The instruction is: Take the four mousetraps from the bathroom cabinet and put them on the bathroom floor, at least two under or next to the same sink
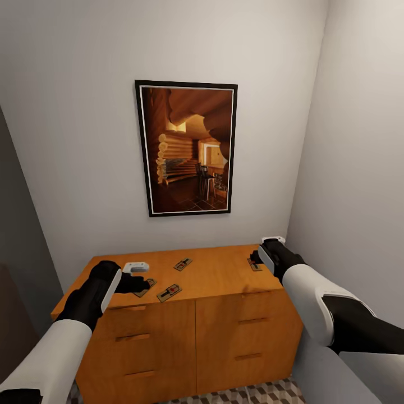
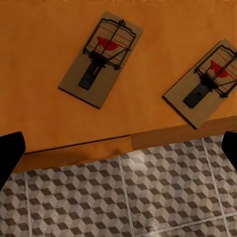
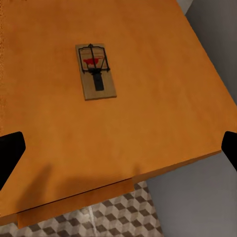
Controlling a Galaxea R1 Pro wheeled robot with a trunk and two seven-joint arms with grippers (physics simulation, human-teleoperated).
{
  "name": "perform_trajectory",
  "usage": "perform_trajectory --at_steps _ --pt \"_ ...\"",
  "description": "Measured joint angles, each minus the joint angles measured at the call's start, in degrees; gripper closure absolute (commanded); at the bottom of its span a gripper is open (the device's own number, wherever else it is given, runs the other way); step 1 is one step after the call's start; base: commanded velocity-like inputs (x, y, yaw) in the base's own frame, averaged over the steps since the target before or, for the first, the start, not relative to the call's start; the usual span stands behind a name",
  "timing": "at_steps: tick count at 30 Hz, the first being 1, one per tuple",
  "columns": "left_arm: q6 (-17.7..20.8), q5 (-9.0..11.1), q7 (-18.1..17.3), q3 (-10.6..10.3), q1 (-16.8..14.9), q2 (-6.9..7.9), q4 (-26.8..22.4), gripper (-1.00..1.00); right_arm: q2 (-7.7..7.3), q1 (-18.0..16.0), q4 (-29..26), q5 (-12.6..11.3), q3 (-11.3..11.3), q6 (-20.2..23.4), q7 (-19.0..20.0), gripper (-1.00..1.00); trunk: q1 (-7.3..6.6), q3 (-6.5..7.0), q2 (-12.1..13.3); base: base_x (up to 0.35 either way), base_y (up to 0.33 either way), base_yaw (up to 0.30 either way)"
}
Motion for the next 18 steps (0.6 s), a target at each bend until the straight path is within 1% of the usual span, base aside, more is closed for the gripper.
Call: perform_trajectory --at_steps 10,11,18 --pt "-0.04 0.01 0.01 0.0 0.01 -0.01 -0.16 -1.0 0.08 -0.02 0.06 0.01 -0.01 -0.39 -0.02 -1.0 0.0 0.0 0.0 0.006 0.0 0.0" --pt "-0.07 -0.03 0.02 0.0 0.01 0.0 -0.1 -1.0 0.13 -0.02 0.12 0.01 -0.07 -1.12 -0.02 -1.0 0.0 0.0 -0.01 0.083 0.0 0.0" --pt "-0.08 -0.06 -0.03 -0.05 -0.01 0.04 -0.2 -1.0 0.17 -0.02 0.16 -0.04 -0.14 -1.94 -0.02 -1.0 -0.01 0.0 -0.01 0.152 0.0 0.0"
